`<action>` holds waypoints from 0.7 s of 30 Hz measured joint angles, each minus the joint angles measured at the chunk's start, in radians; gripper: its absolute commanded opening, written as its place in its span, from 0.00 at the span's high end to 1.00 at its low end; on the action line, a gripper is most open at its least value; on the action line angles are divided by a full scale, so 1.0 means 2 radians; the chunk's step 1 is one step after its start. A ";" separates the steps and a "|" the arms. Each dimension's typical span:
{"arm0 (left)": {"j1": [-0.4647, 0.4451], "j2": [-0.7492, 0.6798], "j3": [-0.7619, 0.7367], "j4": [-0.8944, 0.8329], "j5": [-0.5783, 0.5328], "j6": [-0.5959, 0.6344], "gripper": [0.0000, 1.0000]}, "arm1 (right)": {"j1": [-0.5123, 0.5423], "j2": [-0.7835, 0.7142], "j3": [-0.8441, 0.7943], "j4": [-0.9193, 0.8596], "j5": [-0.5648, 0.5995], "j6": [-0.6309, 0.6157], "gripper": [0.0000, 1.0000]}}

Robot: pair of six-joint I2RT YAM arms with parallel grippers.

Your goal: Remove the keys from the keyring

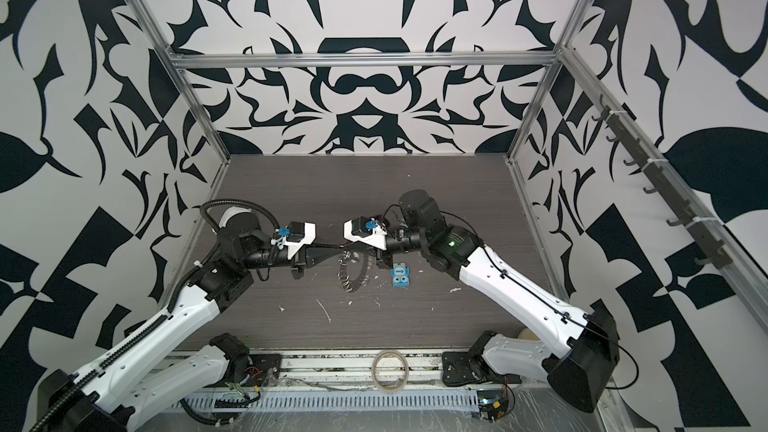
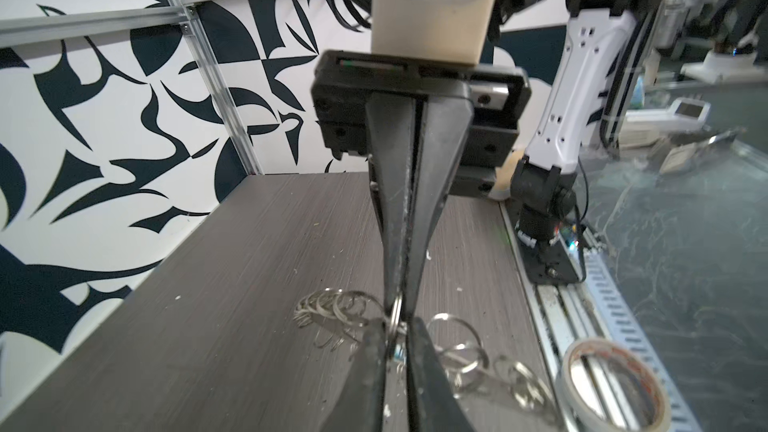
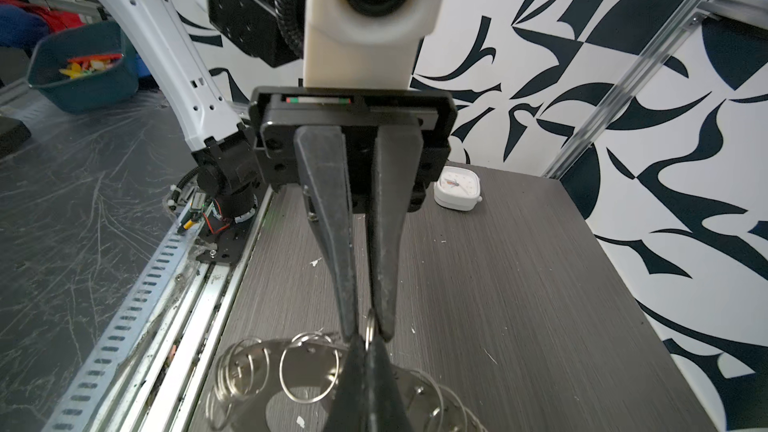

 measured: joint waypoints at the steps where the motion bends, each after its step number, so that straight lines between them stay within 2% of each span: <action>1: 0.000 0.001 0.003 -0.004 0.001 0.004 0.87 | 0.001 0.000 0.003 -0.003 0.002 -0.002 1.00; 7: 0.001 0.003 0.014 -0.024 -0.003 0.016 0.77 | 0.006 0.000 0.010 -0.016 0.008 -0.010 1.00; 8: 0.001 0.003 0.014 -0.025 -0.003 0.016 0.79 | 0.008 0.000 0.010 -0.019 0.010 -0.011 1.00; 12: -0.002 0.003 0.015 -0.030 -0.002 0.023 1.00 | 0.010 0.000 0.014 -0.023 0.021 -0.013 1.00; 18: -0.003 0.001 0.015 -0.032 -0.010 0.027 1.00 | 0.011 0.001 0.016 -0.026 0.031 -0.012 1.00; 19: -0.003 0.000 0.015 -0.032 -0.013 0.028 1.00 | 0.011 0.001 0.016 -0.023 0.032 -0.011 0.96; 20: -0.003 -0.002 0.014 -0.031 -0.015 0.028 1.00 | 0.012 0.001 0.016 -0.021 0.034 -0.010 0.82; 21: -0.003 -0.005 0.014 -0.031 -0.017 0.028 1.00 | 0.013 0.001 0.016 -0.015 0.037 -0.006 0.74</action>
